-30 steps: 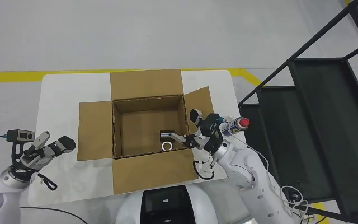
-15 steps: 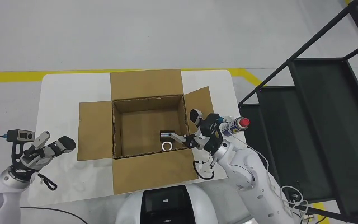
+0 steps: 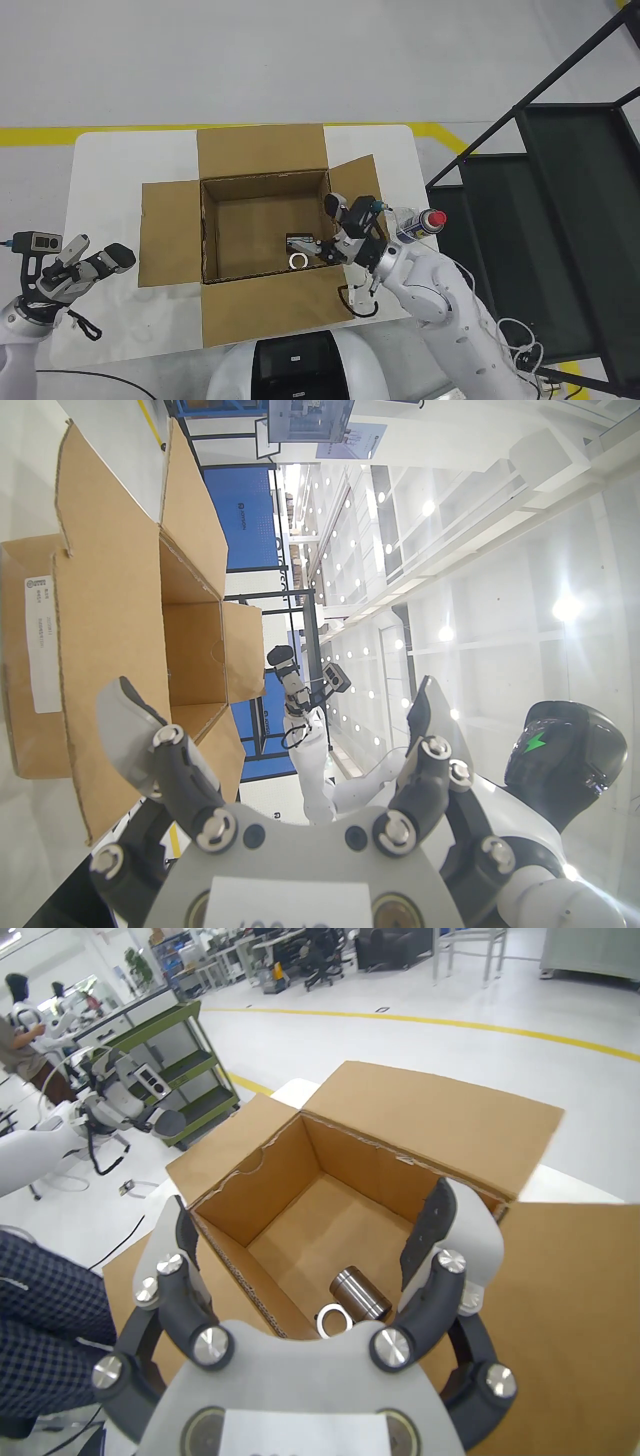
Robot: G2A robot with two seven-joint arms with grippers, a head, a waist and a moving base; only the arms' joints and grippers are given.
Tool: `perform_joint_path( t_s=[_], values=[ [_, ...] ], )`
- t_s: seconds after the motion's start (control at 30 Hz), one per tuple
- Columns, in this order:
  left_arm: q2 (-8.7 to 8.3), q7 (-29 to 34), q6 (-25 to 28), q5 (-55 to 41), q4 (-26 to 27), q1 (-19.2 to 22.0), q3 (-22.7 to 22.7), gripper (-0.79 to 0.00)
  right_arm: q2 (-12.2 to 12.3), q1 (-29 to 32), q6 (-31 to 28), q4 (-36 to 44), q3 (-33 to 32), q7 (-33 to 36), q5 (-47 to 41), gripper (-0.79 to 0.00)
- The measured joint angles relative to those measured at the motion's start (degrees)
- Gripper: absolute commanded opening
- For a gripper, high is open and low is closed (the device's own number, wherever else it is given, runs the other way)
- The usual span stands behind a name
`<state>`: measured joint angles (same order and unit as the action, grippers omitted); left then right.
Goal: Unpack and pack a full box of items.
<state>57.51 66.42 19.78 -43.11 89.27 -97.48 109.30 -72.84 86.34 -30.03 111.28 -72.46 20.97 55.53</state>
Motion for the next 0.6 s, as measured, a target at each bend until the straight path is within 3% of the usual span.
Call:
perform_joint_path(
  t_s=[0.13,0.33,0.47,0.6],
  values=[
    [0.0,0.0,0.0,0.0,0.0,0.0,0.0,0.0,-0.1,-9.3,-1.0,-3.1,3.0,14.1,-7.4,0.0],
    [0.0,0.0,0.0,0.0,0.0,0.0,0.0,0.0,-0.1,-20.4,-3.1,-9.1,10.0,35.4,-11.7,0.0],
    [0.0,0.0,0.0,0.0,0.0,0.0,0.0,0.0,-0.4,-25.0,-4.6,-12.3,14.5,42.2,-11.8,0.0],
    [0.0,0.0,0.0,0.0,0.0,0.0,0.0,0.0,-0.6,-27.7,-6.5,-14.5,17.7,43.6,-9.8,0.0]
  ],
)
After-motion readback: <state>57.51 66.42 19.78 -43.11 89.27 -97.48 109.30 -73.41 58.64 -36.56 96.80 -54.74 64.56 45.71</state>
